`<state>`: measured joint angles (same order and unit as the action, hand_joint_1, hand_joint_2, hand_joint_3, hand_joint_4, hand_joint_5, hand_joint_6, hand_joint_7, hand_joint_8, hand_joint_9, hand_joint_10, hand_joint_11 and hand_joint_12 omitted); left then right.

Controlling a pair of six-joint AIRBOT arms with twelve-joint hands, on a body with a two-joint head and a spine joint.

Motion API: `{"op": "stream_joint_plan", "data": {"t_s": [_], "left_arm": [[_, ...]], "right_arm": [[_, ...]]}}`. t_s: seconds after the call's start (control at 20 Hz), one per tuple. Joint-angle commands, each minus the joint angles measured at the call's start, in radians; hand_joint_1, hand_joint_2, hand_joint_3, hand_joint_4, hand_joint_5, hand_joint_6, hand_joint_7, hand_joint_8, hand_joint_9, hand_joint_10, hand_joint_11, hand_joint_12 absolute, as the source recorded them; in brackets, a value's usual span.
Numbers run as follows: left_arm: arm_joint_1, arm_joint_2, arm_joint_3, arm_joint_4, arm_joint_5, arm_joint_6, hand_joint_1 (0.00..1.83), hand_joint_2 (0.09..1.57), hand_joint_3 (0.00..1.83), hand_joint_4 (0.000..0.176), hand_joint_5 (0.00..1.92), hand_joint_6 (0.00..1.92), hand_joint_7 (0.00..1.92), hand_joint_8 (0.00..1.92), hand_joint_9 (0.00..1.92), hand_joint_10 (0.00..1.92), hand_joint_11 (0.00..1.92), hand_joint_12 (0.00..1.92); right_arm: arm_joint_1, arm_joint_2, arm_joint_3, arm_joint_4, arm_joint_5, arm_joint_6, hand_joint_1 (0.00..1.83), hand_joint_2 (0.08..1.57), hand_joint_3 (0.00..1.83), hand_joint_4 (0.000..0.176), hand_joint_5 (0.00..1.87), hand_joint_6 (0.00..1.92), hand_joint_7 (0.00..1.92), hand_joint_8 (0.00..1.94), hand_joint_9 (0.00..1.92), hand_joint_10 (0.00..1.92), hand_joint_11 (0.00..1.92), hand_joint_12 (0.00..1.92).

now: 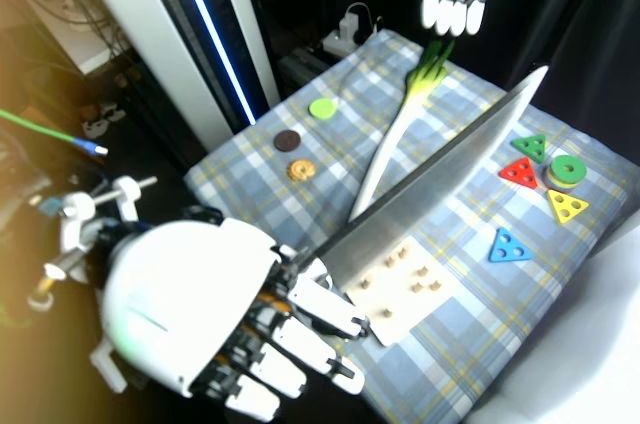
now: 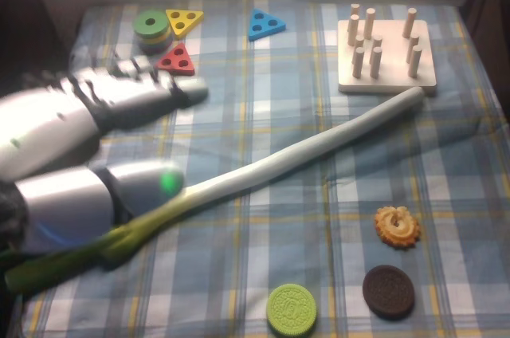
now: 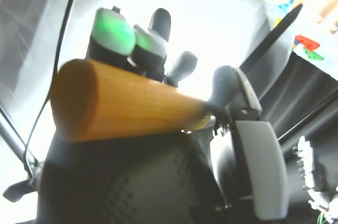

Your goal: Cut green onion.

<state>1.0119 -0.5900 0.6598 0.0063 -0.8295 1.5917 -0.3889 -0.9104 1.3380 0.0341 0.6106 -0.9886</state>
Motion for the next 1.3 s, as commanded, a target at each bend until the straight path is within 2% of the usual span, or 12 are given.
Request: {"op": "stream_joint_plan", "data": {"t_s": [0.0, 0.05, 0.1, 0.15, 0.2, 0.4, 0.7, 0.8, 0.9, 1.05, 1.15, 1.25], "left_arm": [[-0.019, -0.011, 0.001, -0.008, -0.075, -0.003, 0.0, 1.39, 0.0, 0.0, 0.15, 0.0, 0.18, 0.0, 0.16, 0.0, 0.05, 0.12], [-0.024, -0.022, 0.004, -0.004, -0.049, -0.003, 0.0, 1.39, 0.0, 0.0, 0.15, 0.0, 0.18, 0.0, 0.16, 0.0, 0.05, 0.12], [-0.027, -0.03, 0.006, -0.003, -0.031, -0.003, 0.0, 1.38, 0.0, 0.0, 0.08, 0.0, 0.15, 0.0, 0.15, 0.0, 0.02, 0.12], [-0.028, -0.035, 0.006, -0.003, -0.022, -0.003, 0.0, 1.38, 0.0, 0.0, 0.11, 0.0, 0.18, 0.0, 0.18, 0.0, 0.02, 0.14], [-0.028, -0.038, 0.006, -0.003, -0.015, -0.003, 0.0, 1.38, 0.0, 0.0, 0.13, 0.0, 0.22, 0.0, 0.22, 0.0, 0.01, 0.26], [-0.028, -0.046, 0.007, -0.003, 0.009, -0.003, 0.0, 1.39, 0.0, 0.0, 0.16, 0.01, 0.26, 0.0, 0.26, 0.0, 0.0, 0.43], [-0.044, -0.078, 0.014, 0.027, 0.076, -0.003, 0.0, 1.39, 0.0, 0.0, 0.16, 0.0, 0.19, 0.0, 0.18, 0.0, 0.0, 0.3], [-0.054, -0.092, 0.02, 0.035, 0.095, -0.003, 0.0, 1.37, 0.0, 0.0, 0.14, 0.0, 0.17, 0.0, 0.15, 0.0, 0.0, 0.26], [-0.073, -0.116, 0.034, 0.04, 0.126, -0.003, 0.0, 1.35, 0.0, 0.0, 0.14, 0.0, 0.18, 0.0, 0.17, 0.0, 0.0, 0.3], [-0.081, -0.131, 0.041, 0.048, 0.158, -0.002, 0.0, 1.36, 0.0, 0.0, 0.06, 0.0, 0.08, 0.0, 0.08, 0.0, 0.0, 0.12], [-0.092, -0.144, 0.05, 0.05, 0.192, 0.019, 0.0, 1.36, 0.0, 0.0, 0.08, 0.01, 0.08, 0.0, 0.06, 0.01, 0.0, 0.02], [-0.1, -0.157, 0.055, 0.05, 0.219, 0.049, 0.0, 1.36, 0.0, 0.0, 0.02, 0.0, 0.01, 0.0, 0.0, 0.0, 0.0, 0.0]], "right_arm": [[0.019, 0.017, -0.002, 0.025, 0.163, 0.009, 0.19, 1.57, 0.01, 0.0, 0.63, 1.92, 0.89, 1.94, 1.13, 1.92, 1.25, 1.92], [0.02, 0.024, -0.009, 0.025, 0.175, 0.009, 0.19, 1.57, 0.01, 0.0, 0.63, 1.92, 0.89, 1.94, 1.13, 1.92, 1.25, 1.92], [0.021, 0.031, -0.016, 0.025, 0.186, 0.009, 0.23, 1.57, 0.01, 0.05, 0.69, 1.92, 0.94, 1.94, 1.17, 1.92, 1.29, 1.92], [0.021, 0.038, -0.025, 0.025, 0.195, 0.009, 0.21, 1.57, 0.02, 0.046, 0.62, 1.92, 0.88, 1.94, 1.13, 1.92, 1.23, 1.92], [0.021, 0.041, -0.039, 0.025, 0.209, 0.009, 0.19, 1.57, 0.05, 0.012, 0.55, 1.92, 0.86, 1.94, 1.14, 1.92, 1.26, 1.92], [0.02, 0.043, -0.086, 0.025, 0.265, 0.009, 0.2, 1.57, 0.04, 0.038, 0.57, 1.92, 0.94, 1.94, 1.27, 1.92, 1.45, 1.92], [0.018, 0.055, -0.132, -0.028, 0.281, 0.009, 0.23, 1.57, 0.07, 0.078, 0.67, 1.92, 1.17, 1.94, 1.46, 1.92, 1.59, 1.92], [0.01, 0.055, -0.135, -0.028, 0.281, 0.01, 0.27, 1.57, 0.05, 0.075, 0.72, 1.92, 1.18, 1.94, 1.44, 1.92, 1.57, 1.92], [-0.012, 0.059, -0.144, -0.027, 0.28, 0.01, 0.35, 1.57, 0.05, 0.021, 0.68, 1.92, 1.16, 1.94, 1.44, 1.92, 1.57, 1.92], [-0.026, 0.056, -0.149, -0.027, 0.28, 0.011, 0.41, 1.57, 0.04, 0.028, 0.64, 1.92, 1.14, 1.94, 1.44, 1.92, 1.56, 1.92], [-0.036, 0.053, -0.15, -0.027, 0.28, 0.016, 0.42, 1.57, 0.02, 0.051, 0.62, 1.92, 1.13, 1.94, 1.43, 1.92, 1.55, 1.92], [-0.045, 0.052, -0.15, -0.027, 0.28, 0.019, 0.38, 1.57, 0.04, 0.026, 0.62, 1.92, 1.13, 1.94, 1.43, 1.92, 1.54, 1.92]]}}
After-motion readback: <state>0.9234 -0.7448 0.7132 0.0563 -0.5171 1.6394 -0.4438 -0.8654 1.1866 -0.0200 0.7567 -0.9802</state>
